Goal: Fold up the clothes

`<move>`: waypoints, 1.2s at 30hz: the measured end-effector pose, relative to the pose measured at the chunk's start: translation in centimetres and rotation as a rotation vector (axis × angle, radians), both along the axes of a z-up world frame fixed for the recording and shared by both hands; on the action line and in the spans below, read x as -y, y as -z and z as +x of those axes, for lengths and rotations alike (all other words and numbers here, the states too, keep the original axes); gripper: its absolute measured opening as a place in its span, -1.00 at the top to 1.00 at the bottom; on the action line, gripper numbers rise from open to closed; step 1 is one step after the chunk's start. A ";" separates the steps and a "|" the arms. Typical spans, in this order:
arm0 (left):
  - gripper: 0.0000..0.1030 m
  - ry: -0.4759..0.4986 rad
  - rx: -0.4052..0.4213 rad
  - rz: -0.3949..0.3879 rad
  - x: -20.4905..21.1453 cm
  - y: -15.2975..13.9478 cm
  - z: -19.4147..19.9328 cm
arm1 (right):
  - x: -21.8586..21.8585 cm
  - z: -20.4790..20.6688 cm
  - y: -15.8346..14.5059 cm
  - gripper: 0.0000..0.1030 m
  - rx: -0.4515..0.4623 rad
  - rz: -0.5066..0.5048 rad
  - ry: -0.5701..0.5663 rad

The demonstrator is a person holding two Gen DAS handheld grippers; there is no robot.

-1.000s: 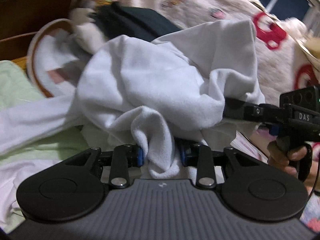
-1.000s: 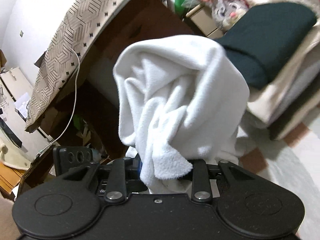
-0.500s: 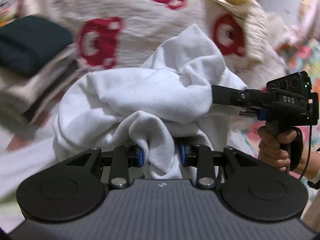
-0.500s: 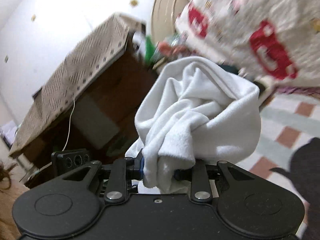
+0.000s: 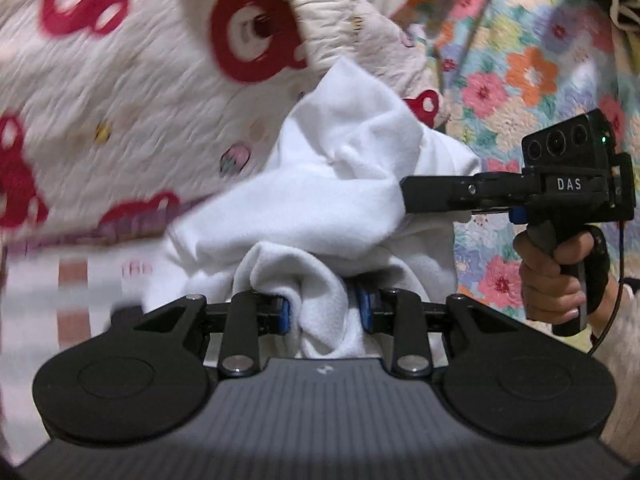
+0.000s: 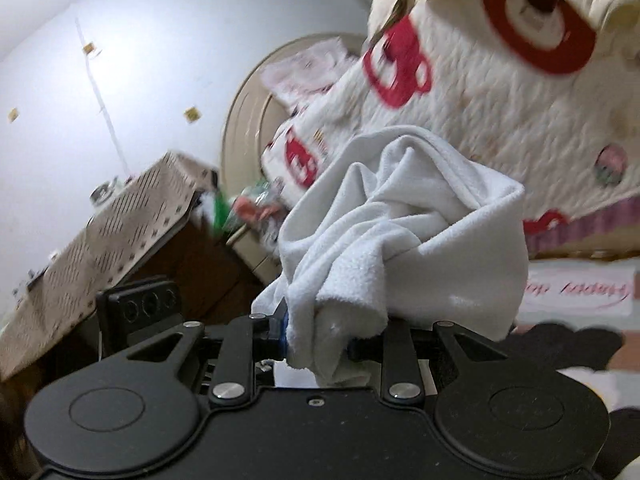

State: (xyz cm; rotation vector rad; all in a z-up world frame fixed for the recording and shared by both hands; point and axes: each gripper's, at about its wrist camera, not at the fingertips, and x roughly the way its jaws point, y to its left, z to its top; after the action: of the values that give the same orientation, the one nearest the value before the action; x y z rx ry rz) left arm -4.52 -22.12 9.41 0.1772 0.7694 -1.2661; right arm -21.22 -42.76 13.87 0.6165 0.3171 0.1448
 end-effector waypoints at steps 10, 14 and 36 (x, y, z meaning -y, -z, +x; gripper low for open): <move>0.28 -0.104 0.076 0.428 7.6 7.6 8.4 | 9.5 8.4 12.3 0.21 -0.305 -0.469 0.405; 0.11 -0.101 0.077 0.469 9.0 10.0 9.6 | 11.1 6.0 15.9 0.21 -0.392 -0.383 0.375; 0.75 -0.117 0.141 0.368 13.5 16.0 11.9 | 11.7 5.7 26.7 -0.25 -0.547 0.072 0.226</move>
State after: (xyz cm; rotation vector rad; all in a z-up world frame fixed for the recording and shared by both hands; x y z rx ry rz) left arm 7.41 -35.64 -6.56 0.5068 0.8723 -0.9823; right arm -15.54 -54.48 -12.83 0.7536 0.7682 -0.2365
